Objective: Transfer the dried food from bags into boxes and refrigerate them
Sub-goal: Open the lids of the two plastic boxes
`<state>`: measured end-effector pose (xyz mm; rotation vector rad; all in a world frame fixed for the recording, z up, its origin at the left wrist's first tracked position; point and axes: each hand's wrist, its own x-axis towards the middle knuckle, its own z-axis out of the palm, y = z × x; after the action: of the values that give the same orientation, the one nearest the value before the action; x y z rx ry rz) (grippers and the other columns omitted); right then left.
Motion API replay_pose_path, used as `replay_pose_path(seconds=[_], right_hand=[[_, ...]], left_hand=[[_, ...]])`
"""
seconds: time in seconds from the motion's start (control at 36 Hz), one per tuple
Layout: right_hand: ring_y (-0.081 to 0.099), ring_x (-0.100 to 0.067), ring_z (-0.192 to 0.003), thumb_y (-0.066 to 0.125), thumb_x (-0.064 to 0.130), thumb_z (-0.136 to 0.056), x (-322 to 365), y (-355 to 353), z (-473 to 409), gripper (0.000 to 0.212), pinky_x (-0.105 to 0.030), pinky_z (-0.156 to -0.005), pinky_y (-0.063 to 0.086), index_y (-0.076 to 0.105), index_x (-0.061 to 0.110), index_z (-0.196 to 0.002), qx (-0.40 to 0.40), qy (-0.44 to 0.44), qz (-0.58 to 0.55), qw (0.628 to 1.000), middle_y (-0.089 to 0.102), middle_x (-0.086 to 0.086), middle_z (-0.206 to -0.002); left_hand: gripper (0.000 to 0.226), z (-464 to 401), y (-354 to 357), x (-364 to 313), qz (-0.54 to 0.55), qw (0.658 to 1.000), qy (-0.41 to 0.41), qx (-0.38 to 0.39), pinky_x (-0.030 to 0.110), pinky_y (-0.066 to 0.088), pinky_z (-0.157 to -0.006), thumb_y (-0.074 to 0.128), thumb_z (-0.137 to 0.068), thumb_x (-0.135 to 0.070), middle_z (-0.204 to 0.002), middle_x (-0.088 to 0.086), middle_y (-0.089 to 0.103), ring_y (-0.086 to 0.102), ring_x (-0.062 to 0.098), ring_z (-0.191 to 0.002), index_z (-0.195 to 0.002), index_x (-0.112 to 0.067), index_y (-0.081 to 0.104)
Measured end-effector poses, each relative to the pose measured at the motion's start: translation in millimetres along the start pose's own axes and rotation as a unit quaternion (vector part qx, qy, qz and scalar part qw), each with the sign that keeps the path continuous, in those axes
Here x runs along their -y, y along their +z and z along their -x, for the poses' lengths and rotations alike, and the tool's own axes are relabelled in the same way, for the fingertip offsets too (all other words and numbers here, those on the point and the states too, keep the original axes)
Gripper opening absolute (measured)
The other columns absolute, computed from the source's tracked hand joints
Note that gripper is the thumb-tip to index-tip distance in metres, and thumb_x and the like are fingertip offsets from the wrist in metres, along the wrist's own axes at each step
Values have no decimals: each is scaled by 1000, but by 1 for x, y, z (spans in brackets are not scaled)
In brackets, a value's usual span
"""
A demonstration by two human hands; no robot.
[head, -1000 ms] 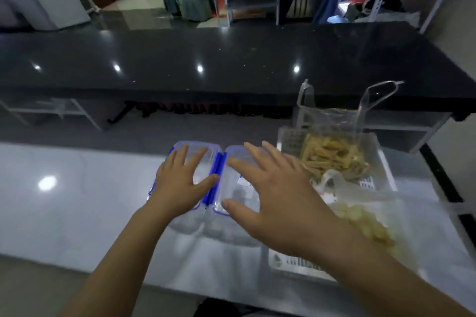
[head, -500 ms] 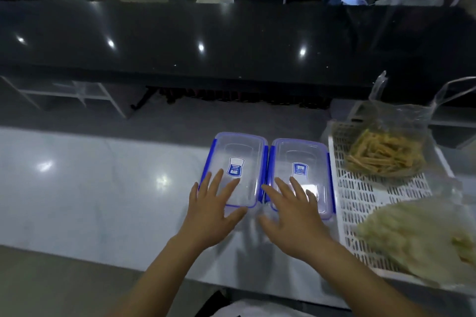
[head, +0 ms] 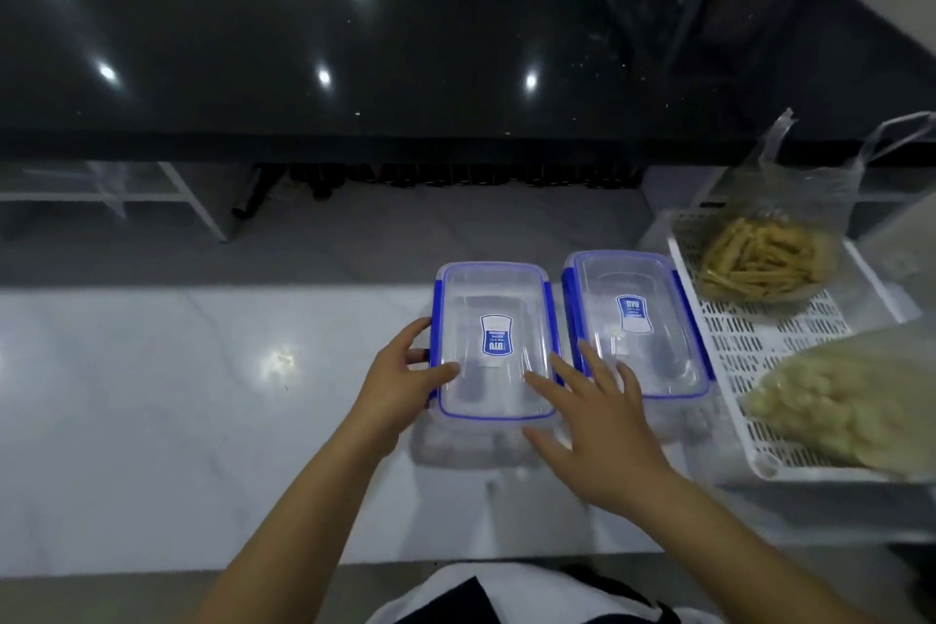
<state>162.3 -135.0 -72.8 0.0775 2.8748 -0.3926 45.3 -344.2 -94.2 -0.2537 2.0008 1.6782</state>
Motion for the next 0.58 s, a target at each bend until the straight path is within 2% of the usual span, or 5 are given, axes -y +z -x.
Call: replay_pose_path(seconds=[0.17, 0.25, 0.33, 0.47, 0.58], right_hand=[[20, 25, -131, 63, 50, -92, 22, 4, 25, 61, -13, -109, 26, 34, 57, -144, 11, 34, -326, 945, 27, 44, -141], [57, 8, -114, 72, 31, -90, 33, 6, 22, 54, -14, -85, 51, 50, 48, -136, -12, 137, -513, 848, 53, 23, -135], [72, -14, -97, 70, 15, -91, 42, 7, 17, 47, -26, -71, 60, 59, 31, -133, 24, 208, -633, 746, 68, -1, -120], [73, -18, -73, 66, -4, -89, 48, 12, 12, 44, -25, -58, 56, 65, 19, -127, 5, 242, -670, 702, 70, -18, -113], [74, -22, -77, 64, -4, -91, 46, 13, 12, 42, -29, -63, 59, 66, 19, -127, 10, 243, -685, 687, 74, -13, -106]], left_hand=[[61, 39, -46, 33, 8, 1000, -19, 10, 34, 62, -61, 81, -81, -18, -108, -3, 71, 74, 21, -89, -128, -46, 56], [53, 52, -67, 49, 35, 998, -32, 28, 35, 62, -62, 80, -83, -20, -104, -4, 76, 75, 17, -90, -121, -50, 61], [49, 59, -77, 57, 51, 997, -38, 52, 36, 62, -66, 76, -86, -22, -107, -2, 76, 75, 19, -94, -124, -49, 62], [55, 61, -83, 57, 87, 993, -34, 77, 39, 62, -71, 77, -76, -27, -109, 8, 75, 74, 28, -97, -126, -44, 64], [52, 59, -85, 57, 98, 991, -29, 90, 44, 62, -77, 73, -83, -20, -110, 12, 75, 73, 33, -99, -129, -41, 63]])
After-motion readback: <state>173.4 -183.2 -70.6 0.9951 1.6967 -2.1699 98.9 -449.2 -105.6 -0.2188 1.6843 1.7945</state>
